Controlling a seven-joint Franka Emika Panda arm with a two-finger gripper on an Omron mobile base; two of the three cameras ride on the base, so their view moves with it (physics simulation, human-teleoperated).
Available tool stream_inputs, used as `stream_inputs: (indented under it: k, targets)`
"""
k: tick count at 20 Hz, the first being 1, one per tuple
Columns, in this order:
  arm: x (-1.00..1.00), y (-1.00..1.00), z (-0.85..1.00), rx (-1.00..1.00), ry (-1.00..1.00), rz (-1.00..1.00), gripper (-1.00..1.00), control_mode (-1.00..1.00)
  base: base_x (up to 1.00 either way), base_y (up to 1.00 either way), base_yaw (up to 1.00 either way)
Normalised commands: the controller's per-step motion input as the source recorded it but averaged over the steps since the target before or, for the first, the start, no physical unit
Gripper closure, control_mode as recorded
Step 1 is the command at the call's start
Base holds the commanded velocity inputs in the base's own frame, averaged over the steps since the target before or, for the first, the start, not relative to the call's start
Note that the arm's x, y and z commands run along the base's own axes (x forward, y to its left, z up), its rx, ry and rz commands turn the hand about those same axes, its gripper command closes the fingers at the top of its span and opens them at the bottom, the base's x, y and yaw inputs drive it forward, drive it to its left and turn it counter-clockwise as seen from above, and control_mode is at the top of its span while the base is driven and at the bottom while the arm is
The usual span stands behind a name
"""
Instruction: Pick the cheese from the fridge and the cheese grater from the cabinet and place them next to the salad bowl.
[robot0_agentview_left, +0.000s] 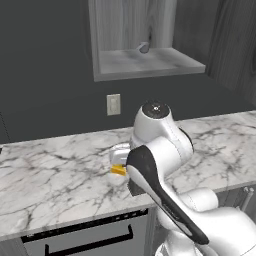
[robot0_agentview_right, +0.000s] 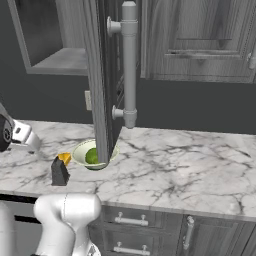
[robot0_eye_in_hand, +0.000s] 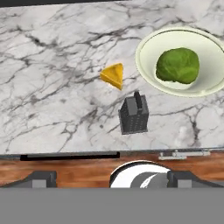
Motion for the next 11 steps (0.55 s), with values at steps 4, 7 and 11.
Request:
stream_inputs:
  k: [4, 7, 11]
  targets:
    - [-0.39, -0.11, 0.24, 0.01, 0.00, 0.20, -1.00, -1.00, 0.00, 0.00, 0.00]
    - [-0.39, -0.17, 0.20, 0.00, 0.00, 0.17, -1.00, -1.00, 0.00, 0.00, 0.00]
    - [-0.39, -0.25, 0.13, 0.00, 0.00, 0.13, -1.00, -1.00, 0.00, 0.00, 0.00]
